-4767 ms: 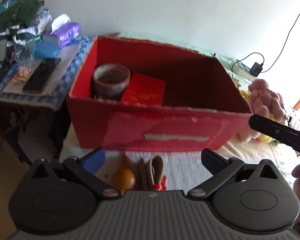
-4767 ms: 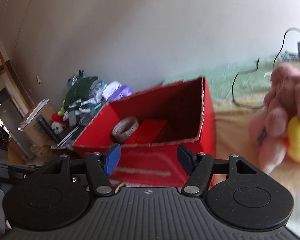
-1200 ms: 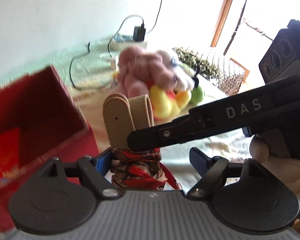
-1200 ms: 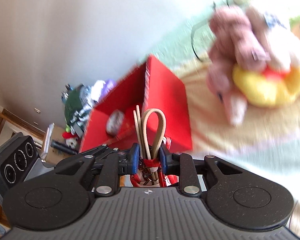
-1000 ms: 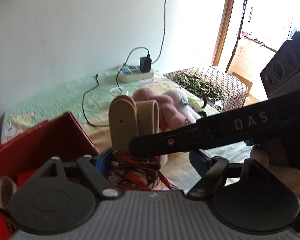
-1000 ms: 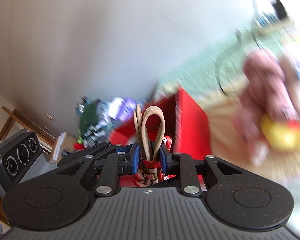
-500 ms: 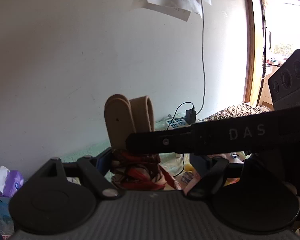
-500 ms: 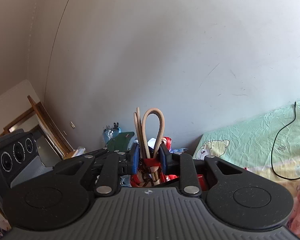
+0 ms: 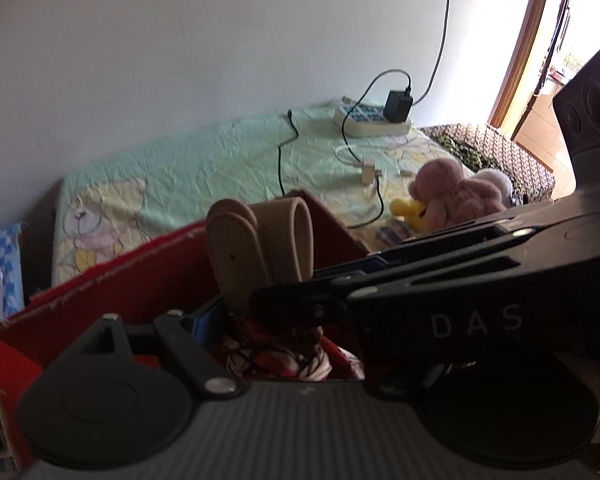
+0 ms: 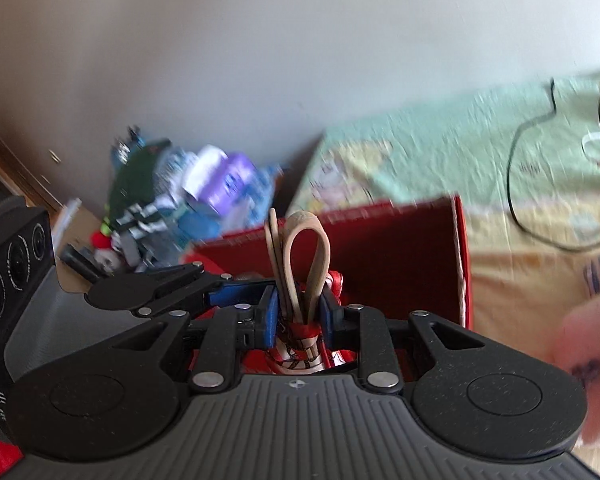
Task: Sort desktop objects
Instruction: 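Lift the beige looped item with the right gripper and carry it over the red box, then lower the beige looped item into the red box and open the right gripper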
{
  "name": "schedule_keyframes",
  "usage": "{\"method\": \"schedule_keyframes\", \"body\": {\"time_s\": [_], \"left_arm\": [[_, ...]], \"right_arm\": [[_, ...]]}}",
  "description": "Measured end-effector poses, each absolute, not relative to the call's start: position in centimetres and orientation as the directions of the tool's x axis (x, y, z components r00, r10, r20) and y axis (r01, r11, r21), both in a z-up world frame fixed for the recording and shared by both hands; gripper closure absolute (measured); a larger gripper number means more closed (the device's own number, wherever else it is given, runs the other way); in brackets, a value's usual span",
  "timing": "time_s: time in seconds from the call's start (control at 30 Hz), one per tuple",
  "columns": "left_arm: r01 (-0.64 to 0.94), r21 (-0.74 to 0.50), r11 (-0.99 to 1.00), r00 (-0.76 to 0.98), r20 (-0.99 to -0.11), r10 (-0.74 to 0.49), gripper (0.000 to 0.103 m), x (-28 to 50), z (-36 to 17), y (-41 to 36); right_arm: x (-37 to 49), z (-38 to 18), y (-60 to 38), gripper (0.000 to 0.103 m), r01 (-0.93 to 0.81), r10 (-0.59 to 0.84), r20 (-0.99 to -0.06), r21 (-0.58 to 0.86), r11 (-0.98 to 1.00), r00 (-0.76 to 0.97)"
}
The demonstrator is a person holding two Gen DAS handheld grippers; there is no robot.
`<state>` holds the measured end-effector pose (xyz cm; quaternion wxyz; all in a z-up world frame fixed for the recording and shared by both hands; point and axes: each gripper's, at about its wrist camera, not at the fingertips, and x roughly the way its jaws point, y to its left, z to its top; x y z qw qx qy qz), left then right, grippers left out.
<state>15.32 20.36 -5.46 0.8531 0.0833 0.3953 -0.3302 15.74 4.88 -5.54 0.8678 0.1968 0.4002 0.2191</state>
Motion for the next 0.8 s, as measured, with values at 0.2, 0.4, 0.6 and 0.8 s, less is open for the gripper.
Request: {"method": "schedule_keyframes", "body": {"time_s": [0.2, 0.4, 0.6, 0.8], "left_arm": [[0.631, -0.13, 0.765, 0.381, -0.807, -0.451, 0.022, 17.2, -7.6, 20.3], [0.614, -0.09, 0.784, 0.359, -0.853, -0.379, 0.025, 18.1, -8.4, 20.4], [0.593, -0.028, 0.804, 0.391, -0.863, -0.319, 0.024, 18.7, -8.2, 21.3], [0.544, -0.033, 0.838, 0.37, -0.888, -0.275, 0.024, 19.8, -8.7, 22.6]], "right_arm": [[17.2, -7.8, 6.1, 0.079, -0.138, 0.524, -0.713, 0.526, 0.839, 0.466], [18.6, -9.0, 6.9, 0.079, -0.084, 0.506, -0.774, 0.516, 0.852, 0.38], [19.5, -9.5, 7.8, 0.083, -0.094, 0.463, -0.803, 0.464, 0.881, 0.374], [20.5, -10.5, 9.2, 0.083, -0.128, 0.387, -0.839, 0.366, 0.922, 0.382]]}}
